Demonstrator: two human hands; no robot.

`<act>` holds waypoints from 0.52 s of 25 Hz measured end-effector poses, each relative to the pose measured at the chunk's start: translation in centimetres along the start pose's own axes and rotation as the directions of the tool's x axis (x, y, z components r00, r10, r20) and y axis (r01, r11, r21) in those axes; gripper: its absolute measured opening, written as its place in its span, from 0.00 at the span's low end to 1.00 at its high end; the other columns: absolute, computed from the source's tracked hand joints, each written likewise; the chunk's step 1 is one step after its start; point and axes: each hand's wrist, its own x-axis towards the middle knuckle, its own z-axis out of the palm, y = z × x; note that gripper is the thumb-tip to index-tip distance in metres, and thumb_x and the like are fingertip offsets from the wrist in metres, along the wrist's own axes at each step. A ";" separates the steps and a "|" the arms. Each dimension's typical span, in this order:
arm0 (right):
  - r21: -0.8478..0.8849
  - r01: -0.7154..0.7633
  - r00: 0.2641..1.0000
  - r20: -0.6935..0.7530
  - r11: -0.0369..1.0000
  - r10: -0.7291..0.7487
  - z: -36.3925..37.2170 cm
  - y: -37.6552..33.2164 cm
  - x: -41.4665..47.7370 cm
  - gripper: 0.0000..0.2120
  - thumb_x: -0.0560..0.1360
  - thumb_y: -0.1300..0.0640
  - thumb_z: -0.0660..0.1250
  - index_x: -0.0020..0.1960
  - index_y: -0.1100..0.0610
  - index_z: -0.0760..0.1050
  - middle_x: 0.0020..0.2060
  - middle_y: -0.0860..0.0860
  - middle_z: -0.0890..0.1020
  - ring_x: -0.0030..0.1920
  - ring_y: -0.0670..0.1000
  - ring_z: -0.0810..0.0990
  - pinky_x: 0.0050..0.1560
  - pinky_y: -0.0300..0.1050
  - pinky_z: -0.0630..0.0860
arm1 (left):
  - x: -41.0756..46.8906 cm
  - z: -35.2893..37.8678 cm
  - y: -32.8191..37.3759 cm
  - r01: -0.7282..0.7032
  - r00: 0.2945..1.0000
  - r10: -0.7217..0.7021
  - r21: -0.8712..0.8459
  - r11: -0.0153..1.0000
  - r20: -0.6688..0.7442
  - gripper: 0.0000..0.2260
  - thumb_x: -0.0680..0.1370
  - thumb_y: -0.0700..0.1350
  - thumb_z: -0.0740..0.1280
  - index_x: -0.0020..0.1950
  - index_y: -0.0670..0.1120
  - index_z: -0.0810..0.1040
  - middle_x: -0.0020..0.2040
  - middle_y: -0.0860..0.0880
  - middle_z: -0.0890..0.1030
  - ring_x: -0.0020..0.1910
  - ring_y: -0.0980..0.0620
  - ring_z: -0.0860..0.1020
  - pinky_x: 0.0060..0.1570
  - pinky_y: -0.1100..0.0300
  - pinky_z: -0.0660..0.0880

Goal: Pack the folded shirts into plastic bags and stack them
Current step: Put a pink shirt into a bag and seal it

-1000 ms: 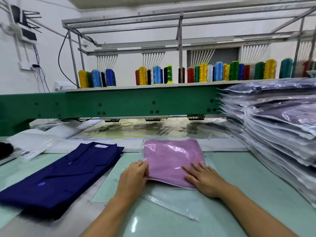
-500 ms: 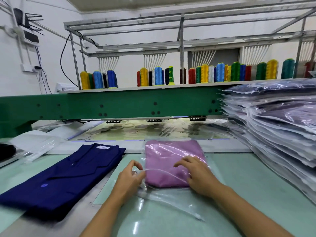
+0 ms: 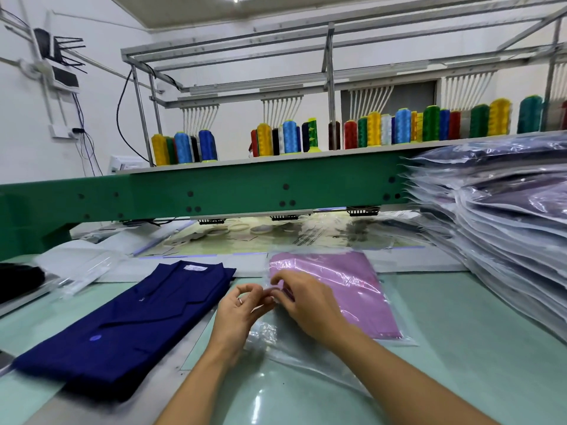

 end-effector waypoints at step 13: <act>0.268 -0.014 0.997 0.079 0.963 -0.007 0.2 0.2 0.1 0.09 0.79 0.54 0.66 0.57 0.50 0.82 0.48 0.44 0.85 0.46 0.42 0.80 0.50 0.39 0.77 | 0.8 -1.0 -0.5 -0.178 0.960 0.223 0.251 0.952 -0.166 0.11 0.73 0.49 0.74 0.46 0.41 0.84 0.36 0.44 0.84 0.35 0.50 0.82 0.39 0.62 0.81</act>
